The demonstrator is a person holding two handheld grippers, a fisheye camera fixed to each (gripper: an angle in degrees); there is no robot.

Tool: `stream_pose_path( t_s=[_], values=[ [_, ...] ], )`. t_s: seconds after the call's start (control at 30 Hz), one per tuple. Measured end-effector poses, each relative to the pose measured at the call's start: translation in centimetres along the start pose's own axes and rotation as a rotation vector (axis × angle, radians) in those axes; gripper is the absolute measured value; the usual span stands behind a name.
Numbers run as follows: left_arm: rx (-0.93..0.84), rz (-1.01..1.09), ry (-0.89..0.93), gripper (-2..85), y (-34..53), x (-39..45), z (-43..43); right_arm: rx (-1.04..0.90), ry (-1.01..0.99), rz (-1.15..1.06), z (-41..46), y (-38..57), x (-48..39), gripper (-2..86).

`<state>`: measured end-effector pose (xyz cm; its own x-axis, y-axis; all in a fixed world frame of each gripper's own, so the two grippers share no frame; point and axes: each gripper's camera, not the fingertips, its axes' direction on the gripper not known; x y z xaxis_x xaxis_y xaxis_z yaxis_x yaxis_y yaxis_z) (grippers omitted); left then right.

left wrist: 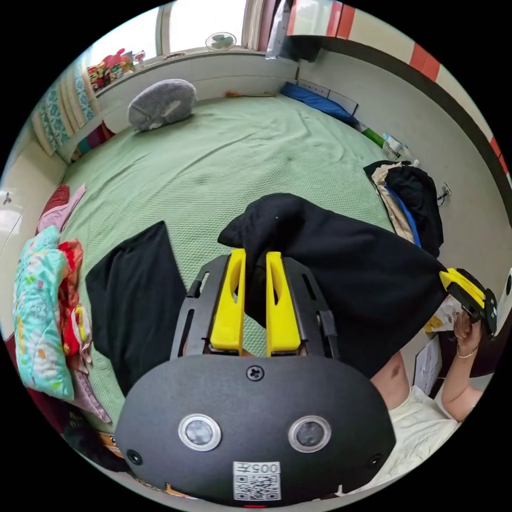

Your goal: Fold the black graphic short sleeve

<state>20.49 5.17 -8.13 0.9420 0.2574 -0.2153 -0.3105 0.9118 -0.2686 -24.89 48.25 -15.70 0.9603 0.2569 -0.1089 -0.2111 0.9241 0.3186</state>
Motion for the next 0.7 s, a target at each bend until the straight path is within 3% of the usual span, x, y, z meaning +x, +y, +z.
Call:
stream_pose_path(
  t_s=[0.3, 0.53, 0.7],
  values=[
    [-0.106, -0.030, 0.028, 13.6, 0.3, 2.5, 7.0, -0.171, -0.003, 0.178, 6.7, 1.1, 8.0, -1.4],
    [-0.033, -0.080, 0.104, 13.9, 4.2, 0.3, 3.0, -0.269, -0.050, 0.219, 11.5, 1.6, 10.7, -0.8],
    [-0.023, -0.013, 0.198, 13.9, 8.8, 3.1, 0.2, -0.304, -0.002, 0.085, 12.3, 0.7, 9.8, 1.1]
  ],
)
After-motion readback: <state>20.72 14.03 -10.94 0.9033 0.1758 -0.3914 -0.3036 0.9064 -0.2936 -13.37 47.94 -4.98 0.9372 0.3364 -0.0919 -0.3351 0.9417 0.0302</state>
